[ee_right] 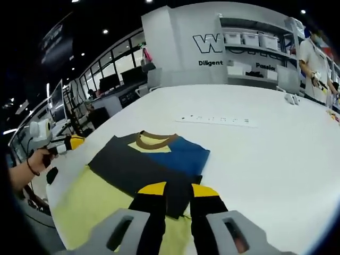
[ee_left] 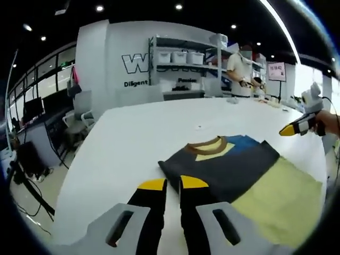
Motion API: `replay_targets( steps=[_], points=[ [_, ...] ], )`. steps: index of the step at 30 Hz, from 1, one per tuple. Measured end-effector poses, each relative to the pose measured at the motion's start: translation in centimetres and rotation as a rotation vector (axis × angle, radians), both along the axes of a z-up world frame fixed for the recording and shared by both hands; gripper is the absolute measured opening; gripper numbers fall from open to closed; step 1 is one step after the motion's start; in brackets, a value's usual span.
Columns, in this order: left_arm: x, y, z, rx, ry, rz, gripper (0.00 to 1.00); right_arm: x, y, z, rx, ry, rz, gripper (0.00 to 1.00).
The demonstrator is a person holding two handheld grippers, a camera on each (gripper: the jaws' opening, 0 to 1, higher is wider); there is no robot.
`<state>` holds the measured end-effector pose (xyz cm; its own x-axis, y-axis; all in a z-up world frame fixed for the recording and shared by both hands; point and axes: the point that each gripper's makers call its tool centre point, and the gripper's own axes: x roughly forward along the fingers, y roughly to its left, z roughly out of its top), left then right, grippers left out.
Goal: Fold the garment on the visible template until the final outline fits inside the template.
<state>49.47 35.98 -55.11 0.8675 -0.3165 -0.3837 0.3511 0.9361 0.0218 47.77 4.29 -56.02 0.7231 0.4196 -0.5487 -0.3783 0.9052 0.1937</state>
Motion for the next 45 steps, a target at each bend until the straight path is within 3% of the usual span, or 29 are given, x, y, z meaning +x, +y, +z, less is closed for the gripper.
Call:
replay_targets(
  steps=[9, 14, 25, 28, 32, 40, 45],
  points=[
    [-3.5, -1.3, 0.7, -0.008, 0.002, -0.064, 0.09, -2.3, 1.0, 1.0, 0.004, -0.020, 0.024, 0.11],
    [-5.3, -1.4, 0.8, -0.033, 0.024, -0.090, 0.20, -3.7, 1.1, 0.8, 0.003, -0.012, 0.023, 0.13],
    [-8.9, -2.2, 1.4, 0.028, 0.005, -0.185, 0.26, -6.8, 1.2, 0.4, -0.027, 0.014, 0.061, 0.14],
    [-9.7, -2.5, 1.5, 0.034, 0.005, -0.203, 0.26, -7.2, 1.3, 0.8, 0.000, 0.003, 0.058, 0.14],
    [-11.4, -3.1, -0.3, 0.064, 0.052, -0.254, 0.26, -8.6, 1.4, -0.1, -0.013, 0.028, 0.096, 0.16],
    [-14.0, -3.2, -1.4, 0.061, 0.102, -0.287, 0.28, -11.4, 1.0, -1.2, -0.069, 0.066, 0.170, 0.20],
    [-15.8, -3.4, -2.3, 0.125, 0.132, -0.343, 0.28, -13.4, 1.1, -2.5, -0.084, 0.105, 0.219, 0.21]
  ],
)
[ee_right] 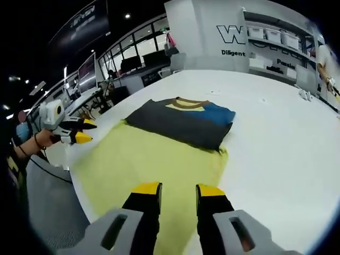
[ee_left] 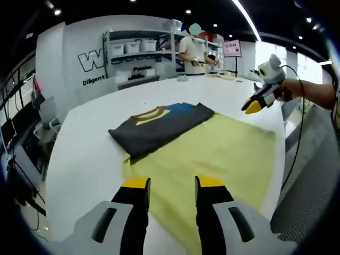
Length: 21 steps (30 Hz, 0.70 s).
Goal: Fold the garment on the visible template until the final outline fits inside the template.
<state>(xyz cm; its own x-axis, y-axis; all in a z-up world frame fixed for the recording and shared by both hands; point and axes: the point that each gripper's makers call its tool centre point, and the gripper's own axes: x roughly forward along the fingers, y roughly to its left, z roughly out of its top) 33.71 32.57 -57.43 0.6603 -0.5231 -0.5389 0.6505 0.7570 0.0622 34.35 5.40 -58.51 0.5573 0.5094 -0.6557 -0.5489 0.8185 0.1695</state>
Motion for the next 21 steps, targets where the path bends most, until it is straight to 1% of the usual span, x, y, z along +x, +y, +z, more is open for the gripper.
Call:
replay_targets(
  steps=[3, 5, 6, 7, 8, 9, 10, 11, 13, 14, 17, 18, 20, 21],
  points=[
    [-0.9, -0.1, -0.6, 0.005, 0.026, -0.012, 0.28, -1.0, 0.0, -0.4, -0.011, 0.016, 0.021, 0.21],
    [-1.7, -0.2, -1.2, 0.014, 0.054, -0.027, 0.28, -1.5, -0.1, -0.8, -0.014, 0.026, 0.038, 0.21],
    [-2.0, -0.2, -1.5, 0.022, 0.062, -0.033, 0.28, -1.9, 0.0, -1.0, -0.018, 0.028, 0.052, 0.21],
    [-2.5, -0.3, -1.9, 0.048, 0.067, -0.059, 0.27, -2.2, 0.1, -1.1, -0.022, 0.025, 0.072, 0.22],
    [-2.7, -0.3, -2.0, 0.059, 0.063, -0.068, 0.25, -2.5, 0.2, -1.3, -0.029, 0.023, 0.091, 0.22],
    [-2.9, -0.2, -2.3, 0.082, 0.056, -0.069, 0.23, -3.0, 0.2, -1.6, -0.045, 0.031, 0.113, 0.22],
    [-3.3, -0.2, -2.6, 0.086, 0.078, -0.063, 0.24, -3.4, 0.1, -1.7, -0.061, 0.037, 0.126, 0.23],
    [-3.6, -0.2, -2.8, 0.086, 0.091, -0.065, 0.26, -3.9, 0.0, -2.0, -0.093, 0.042, 0.152, 0.23],
    [-3.8, 0.0, -3.0, 0.088, 0.093, -0.067, 0.27, -4.3, -0.2, -2.3, -0.124, 0.042, 0.172, 0.24],
    [-4.2, 0.0, -3.0, 0.086, 0.103, -0.070, 0.27, -4.6, -0.2, -2.5, -0.130, 0.047, 0.175, 0.24],
    [-4.7, 0.1, -3.1, 0.082, 0.120, -0.074, 0.27, -5.1, -0.3, -2.7, -0.129, 0.057, 0.179, 0.24],
    [-4.9, 0.1, -3.2, 0.083, 0.125, -0.075, 0.27, -5.4, -0.2, -2.7, -0.107, 0.079, 0.174, 0.24],
    [-5.3, 0.2, -3.5, 0.087, 0.142, -0.081, 0.28, -5.7, -0.2, -2.8, -0.094, 0.080, 0.177, 0.24],
    [-5.6, 0.3, -3.7, 0.091, 0.153, -0.081, 0.29, -5.9, -0.2, -2.9, -0.103, 0.080, 0.183, 0.25]
  ],
)
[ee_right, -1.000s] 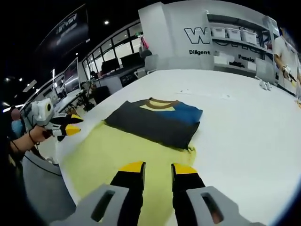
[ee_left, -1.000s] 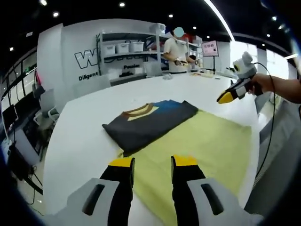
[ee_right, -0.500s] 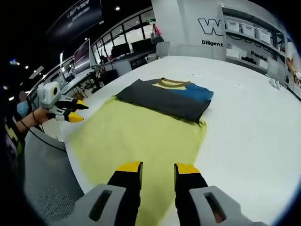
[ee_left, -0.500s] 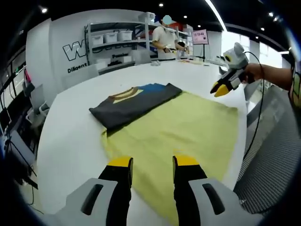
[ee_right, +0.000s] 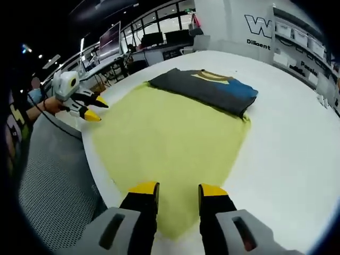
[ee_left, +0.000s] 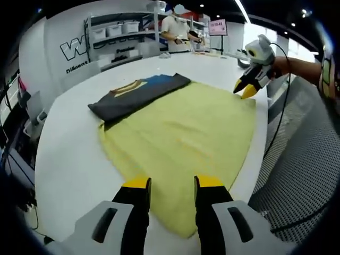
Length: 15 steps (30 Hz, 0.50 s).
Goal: Fold the garment on the visible template until the final outline fits inside the template.
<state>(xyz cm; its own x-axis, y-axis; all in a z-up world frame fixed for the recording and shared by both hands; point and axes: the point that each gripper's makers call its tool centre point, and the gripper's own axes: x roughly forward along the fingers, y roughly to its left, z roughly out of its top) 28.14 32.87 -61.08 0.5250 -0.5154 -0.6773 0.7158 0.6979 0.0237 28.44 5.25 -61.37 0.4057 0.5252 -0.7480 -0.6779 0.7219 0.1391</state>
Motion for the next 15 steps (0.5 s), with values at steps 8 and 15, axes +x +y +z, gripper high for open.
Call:
replay_targets(
  steps=[8, 15],
  points=[
    [-0.8, 0.3, -0.4, 0.001, 0.033, -0.018, 0.31, -1.2, -0.9, -0.9, -0.134, -0.011, 0.113, 0.26],
    [-0.6, 0.7, -1.3, -0.009, 0.049, -0.026, 0.28, -1.2, -0.9, -1.8, -0.204, -0.028, 0.192, 0.27]
  ],
)
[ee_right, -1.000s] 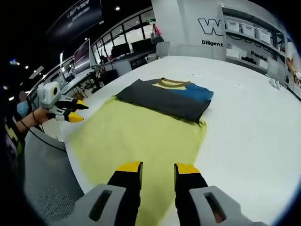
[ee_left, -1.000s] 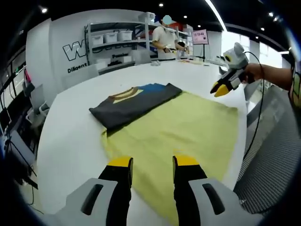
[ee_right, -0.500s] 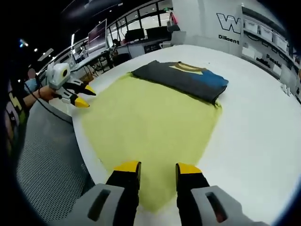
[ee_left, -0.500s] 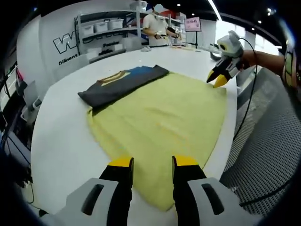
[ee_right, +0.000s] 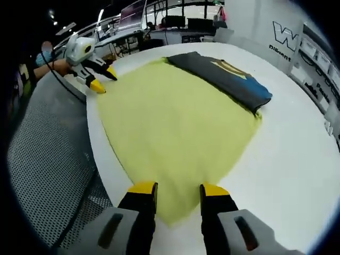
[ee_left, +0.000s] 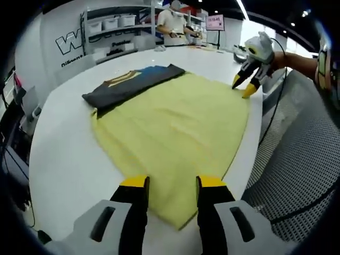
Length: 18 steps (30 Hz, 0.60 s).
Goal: Fold the garment on the visible template until the final outline fits inside the template.
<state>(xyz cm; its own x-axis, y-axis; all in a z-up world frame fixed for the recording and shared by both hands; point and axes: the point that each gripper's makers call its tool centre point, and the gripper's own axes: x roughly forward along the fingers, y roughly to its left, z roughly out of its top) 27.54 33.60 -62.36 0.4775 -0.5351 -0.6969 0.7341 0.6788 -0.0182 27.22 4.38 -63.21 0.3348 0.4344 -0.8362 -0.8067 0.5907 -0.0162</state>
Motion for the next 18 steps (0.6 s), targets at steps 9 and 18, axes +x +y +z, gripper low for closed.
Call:
replay_targets(
  steps=[9, 18],
  points=[
    [-0.2, -0.5, -0.5, 0.047, -0.037, -0.029, 0.18, -0.3, 0.4, -0.5, -0.017, 0.016, 0.032, 0.17],
    [0.9, -1.1, -1.1, 0.026, -0.098, -0.052, 0.00, 0.3, 0.2, -1.3, -0.034, -0.003, -0.019, 0.00]
  ],
)
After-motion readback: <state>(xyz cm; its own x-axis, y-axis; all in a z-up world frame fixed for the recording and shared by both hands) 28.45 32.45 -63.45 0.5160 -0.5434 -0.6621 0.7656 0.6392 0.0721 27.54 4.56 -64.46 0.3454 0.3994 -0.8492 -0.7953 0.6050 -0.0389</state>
